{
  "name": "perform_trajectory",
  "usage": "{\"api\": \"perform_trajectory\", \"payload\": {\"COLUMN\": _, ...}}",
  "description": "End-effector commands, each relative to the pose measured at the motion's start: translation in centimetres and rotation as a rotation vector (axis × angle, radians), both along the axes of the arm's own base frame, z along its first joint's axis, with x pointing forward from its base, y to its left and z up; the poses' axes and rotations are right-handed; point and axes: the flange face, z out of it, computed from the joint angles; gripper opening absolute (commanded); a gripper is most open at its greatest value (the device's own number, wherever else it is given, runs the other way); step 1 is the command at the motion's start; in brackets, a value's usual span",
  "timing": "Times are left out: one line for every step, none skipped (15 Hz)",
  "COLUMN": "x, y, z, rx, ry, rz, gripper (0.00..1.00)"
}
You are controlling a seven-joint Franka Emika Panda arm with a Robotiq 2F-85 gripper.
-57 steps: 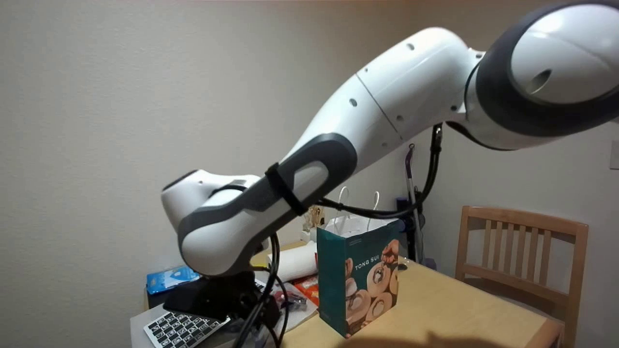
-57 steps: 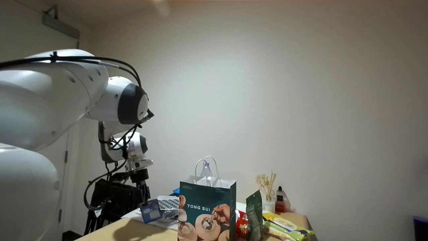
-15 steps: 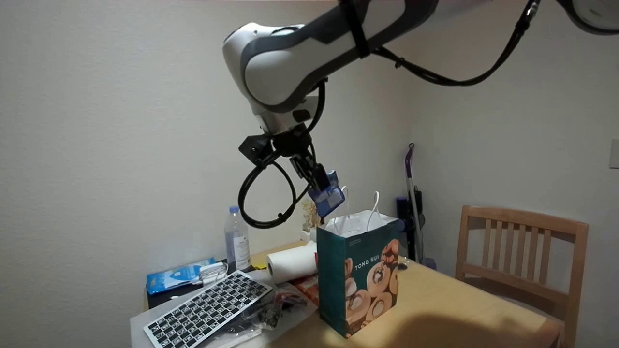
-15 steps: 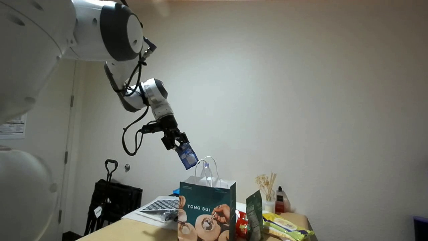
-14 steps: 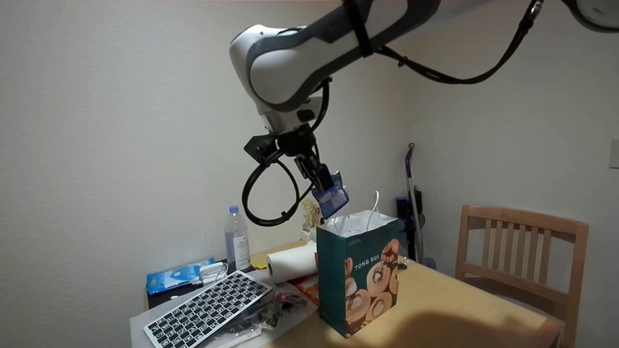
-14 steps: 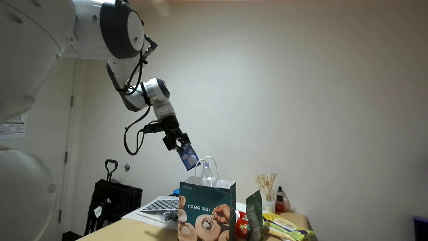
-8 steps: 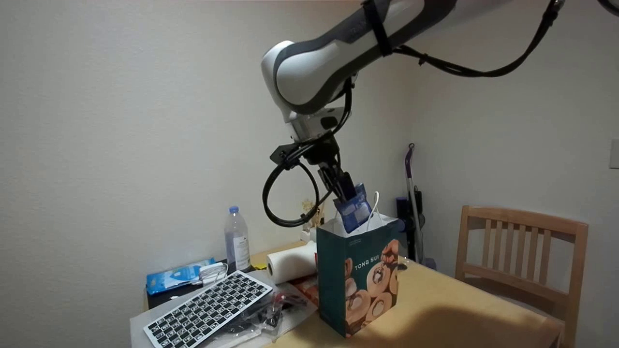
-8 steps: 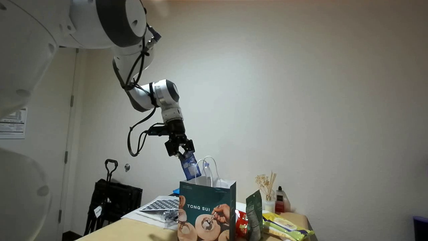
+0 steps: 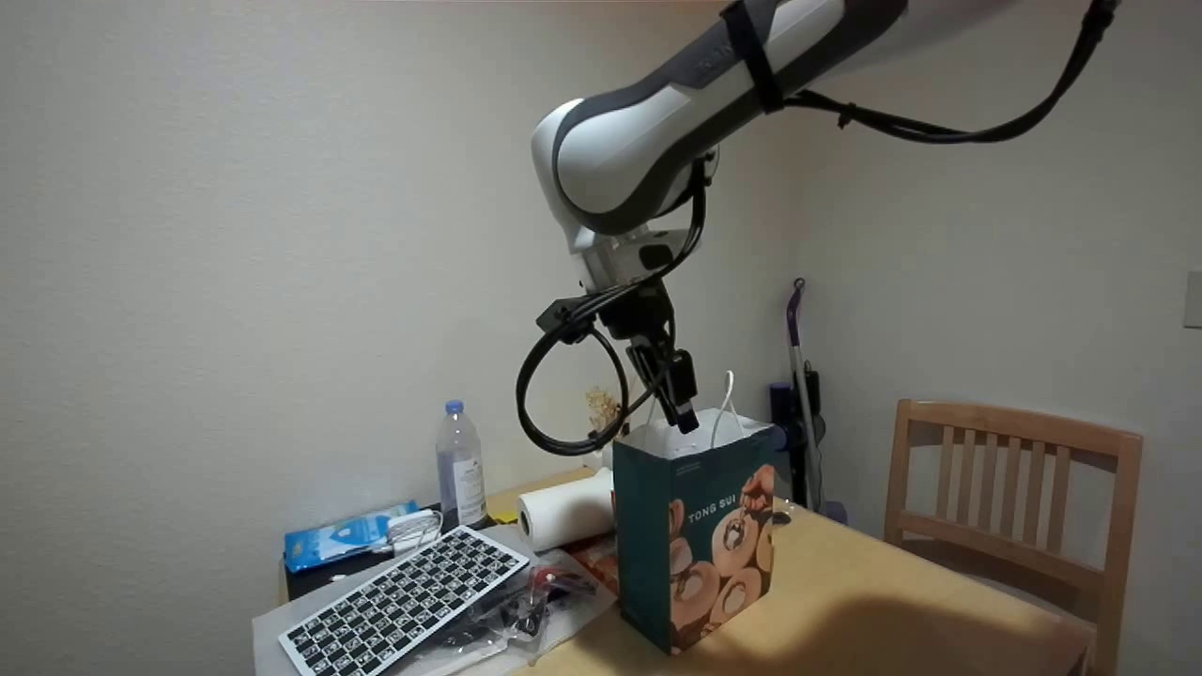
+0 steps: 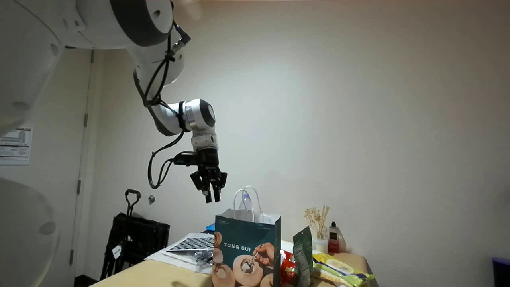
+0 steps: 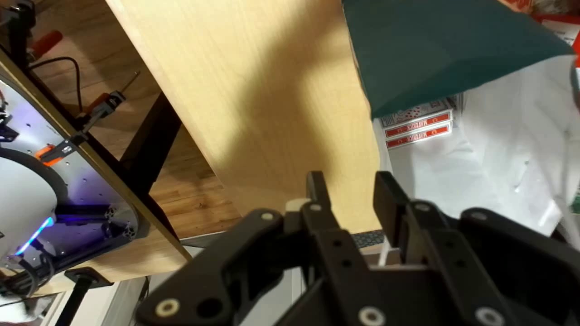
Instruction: Put the blue packet in the green bag
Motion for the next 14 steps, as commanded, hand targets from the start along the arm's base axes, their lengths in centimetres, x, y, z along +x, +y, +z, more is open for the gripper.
{"api": "perform_trajectory", "payload": {"x": -1.3, "y": -0.3, "z": 0.4, "rx": 0.054, "ry": -0.024, "rz": -0.019, "gripper": 0.65}}
{"api": "perform_trajectory", "payload": {"x": -1.4, "y": -0.2, "z": 0.5, "rx": 0.049, "ry": -0.026, "rz": -0.019, "gripper": 0.71}}
{"api": "perform_trajectory", "payload": {"x": -1.4, "y": 0.3, "z": 0.8, "rx": 0.034, "ry": -0.033, "rz": -0.013, "gripper": 0.78}}
{"api": "perform_trajectory", "payload": {"x": -1.4, "y": 1.0, "z": 1.4, "rx": 0.007, "ry": -0.048, "rz": -0.017, "gripper": 0.84}}
{"api": "perform_trajectory", "payload": {"x": -1.5, "y": 1.6, "z": 1.8, "rx": -0.024, "ry": -0.064, "rz": -0.014, "gripper": 0.91}}
{"api": "perform_trajectory", "payload": {"x": -0.5, "y": 0.8, "z": 0.7, "rx": 0.004, "ry": -0.024, "rz": 0.004, "gripper": 0.72}}
{"api": "perform_trajectory", "payload": {"x": -0.6, "y": 1.2, "z": 1.0, "rx": -0.003, "ry": -0.035, "rz": 0.002, "gripper": 0.78}}
{"api": "perform_trajectory", "payload": {"x": -0.8, "y": 1.6, "z": 1.2, "rx": -0.006, "ry": -0.042, "rz": 0.004, "gripper": 0.85}}
{"api": "perform_trajectory", "payload": {"x": -0.8, "y": 1.8, "z": 1.4, "rx": -0.007, "ry": -0.045, "rz": 0.006, "gripper": 0.9}}
{"api": "perform_trajectory", "payload": {"x": -0.9, "y": 1.8, "z": 1.4, "rx": -0.007, "ry": -0.046, "rz": 0.007, "gripper": 0.91}}
{"api": "perform_trajectory", "payload": {"x": -0.9, "y": 1.8, "z": 1.4, "rx": -0.008, "ry": -0.046, "rz": 0.006, "gripper": 0.91}}
{"api": "perform_trajectory", "payload": {"x": -0.9, "y": 1.8, "z": 1.4, "rx": -0.008, "ry": -0.046, "rz": 0.006, "gripper": 0.91}}
{"api": "perform_trajectory", "payload": {"x": -0.9, "y": 1.8, "z": 1.4, "rx": -0.008, "ry": -0.046, "rz": 0.006, "gripper": 0.91}}
{"api": "perform_trajectory", "payload": {"x": -0.9, "y": 1.8, "z": 1.4, "rx": -0.008, "ry": -0.046, "rz": 0.006, "gripper": 0.91}}
